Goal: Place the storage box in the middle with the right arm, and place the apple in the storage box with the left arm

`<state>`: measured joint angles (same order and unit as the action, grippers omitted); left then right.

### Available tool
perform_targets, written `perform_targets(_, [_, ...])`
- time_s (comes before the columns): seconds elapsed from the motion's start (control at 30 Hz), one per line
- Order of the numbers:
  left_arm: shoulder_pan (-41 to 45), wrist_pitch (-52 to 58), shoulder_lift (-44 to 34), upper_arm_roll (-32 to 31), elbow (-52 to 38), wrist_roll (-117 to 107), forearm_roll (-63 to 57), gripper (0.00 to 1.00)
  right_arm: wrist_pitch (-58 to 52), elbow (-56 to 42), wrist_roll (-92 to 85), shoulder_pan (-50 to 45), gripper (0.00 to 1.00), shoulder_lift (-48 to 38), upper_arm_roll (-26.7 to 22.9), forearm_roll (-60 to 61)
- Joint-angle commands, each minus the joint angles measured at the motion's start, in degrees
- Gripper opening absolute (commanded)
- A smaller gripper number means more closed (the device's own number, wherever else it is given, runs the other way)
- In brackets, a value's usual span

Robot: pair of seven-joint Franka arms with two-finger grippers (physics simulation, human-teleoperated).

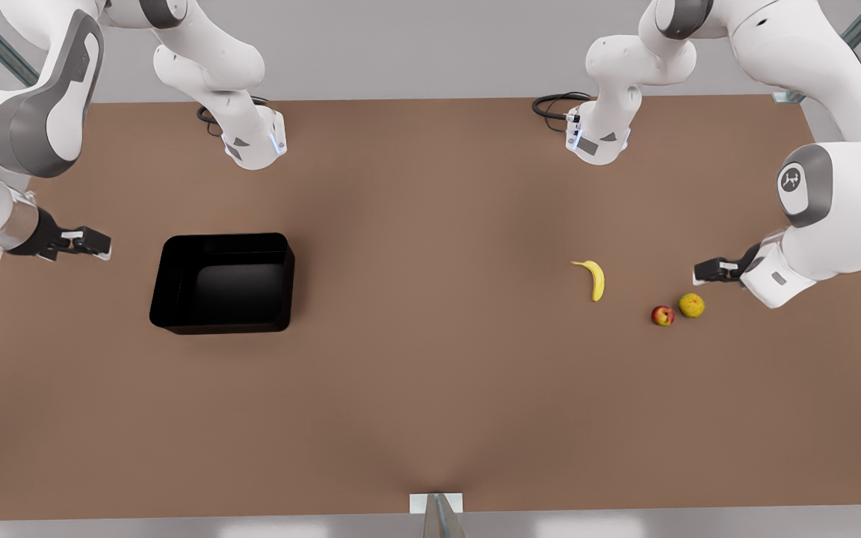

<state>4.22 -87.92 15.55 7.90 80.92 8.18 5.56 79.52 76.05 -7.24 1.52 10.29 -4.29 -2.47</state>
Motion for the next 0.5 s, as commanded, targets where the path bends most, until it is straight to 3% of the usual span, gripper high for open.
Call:
perform_targets(0.0, [0.0, -1.55, -0.08, 0.01, -0.06, 2.45, -0.02, 1.0, 1.34, -0.03, -3.04, -0.02, 1.0, -0.09, -0.02, -0.08])
perform_targets(0.03, [0.0, -1.55, -0.17, 0.01, -0.06, 2.45, -0.02, 1.0, 0.82, -0.03, -2.86, -0.28, 1.0, 0.34, -0.02, -1.04])
perform_targets(0.1, [0.0, -1.46, -0.17, 0.01, 0.02, 2.45, -0.02, 1.0, 3.18, 9.54, -3.39, 2.26, 1.0, 0.43, -0.28, -5.26])
perform_targets(0.17, [0.0, -1.38, -0.08, 0.01, 0.02, 2.45, -0.02, 1.0, 16.62, 24.39, -3.13, 2.35, 1.0, -2.12, -2.39, -6.14])
perform_targets(0.23, [0.0, -1.11, -0.08, 0.01, 0.02, 2.36, -0.02, 1.0, 37.46, 37.41, -2.87, 3.4, 1.0, -1.94, -3.27, -6.06])
perform_targets(0.37, [0.0, -1.2, -0.08, 0.01, 0.02, 2.36, -0.02, 1.0, 53.36, 46.99, -2.78, 3.58, 1.0, -1.15, -3.71, -5.44])
perform_targets(0.47, [0.0, -1.11, -0.08, 0.01, 0.02, 2.45, -0.02, 1.0, 58.47, 50.07, -2.69, 3.58, 1.0, 0.08, -4.24, -5.18])
